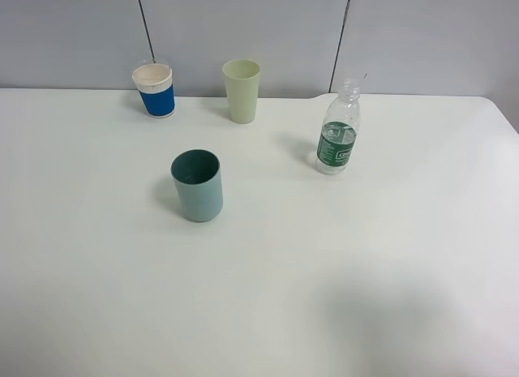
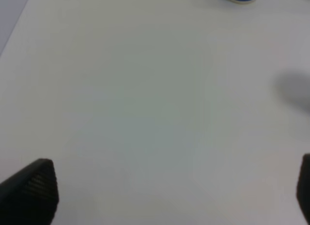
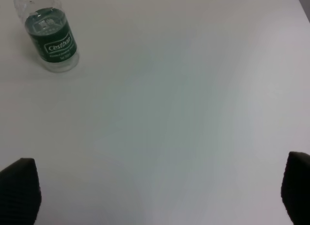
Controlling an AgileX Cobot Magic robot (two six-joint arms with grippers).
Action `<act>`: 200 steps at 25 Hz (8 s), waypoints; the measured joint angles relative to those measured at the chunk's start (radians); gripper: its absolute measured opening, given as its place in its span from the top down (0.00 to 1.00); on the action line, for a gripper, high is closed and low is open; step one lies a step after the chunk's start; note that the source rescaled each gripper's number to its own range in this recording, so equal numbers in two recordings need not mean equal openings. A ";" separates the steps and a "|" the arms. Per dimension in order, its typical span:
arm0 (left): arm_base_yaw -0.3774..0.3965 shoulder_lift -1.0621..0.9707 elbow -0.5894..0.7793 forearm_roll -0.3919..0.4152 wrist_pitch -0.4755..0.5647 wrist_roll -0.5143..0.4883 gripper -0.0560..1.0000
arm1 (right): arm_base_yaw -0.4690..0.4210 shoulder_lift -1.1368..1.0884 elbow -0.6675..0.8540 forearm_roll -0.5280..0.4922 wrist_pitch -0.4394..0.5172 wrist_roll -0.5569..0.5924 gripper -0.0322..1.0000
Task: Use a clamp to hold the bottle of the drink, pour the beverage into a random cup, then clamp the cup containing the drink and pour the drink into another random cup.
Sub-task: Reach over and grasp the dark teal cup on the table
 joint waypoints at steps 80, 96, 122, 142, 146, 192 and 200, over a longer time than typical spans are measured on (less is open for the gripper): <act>-0.178 0.676 -0.079 0.004 -0.078 0.174 0.00 | 0.000 0.000 0.000 0.001 0.000 0.000 0.00; -0.433 1.102 0.048 -0.134 -0.493 0.257 0.00 | 0.000 0.000 0.000 0.001 0.000 0.000 0.00; -0.524 1.519 0.234 -0.143 -1.537 0.255 0.00 | 0.000 0.000 0.000 0.001 0.000 0.000 0.00; -0.524 1.887 0.238 0.110 -2.142 0.018 0.00 | 0.000 0.000 0.000 0.001 0.000 0.000 0.00; -0.524 1.934 0.238 0.137 -2.206 0.018 0.00 | 0.000 0.000 0.000 0.001 0.000 0.000 0.00; -0.526 2.077 0.063 0.085 -2.257 -0.017 0.92 | 0.000 0.000 0.000 0.001 0.000 0.000 0.00; -0.526 1.936 0.064 -0.180 -2.138 -0.052 0.92 | 0.000 0.000 0.000 0.001 0.000 0.000 0.00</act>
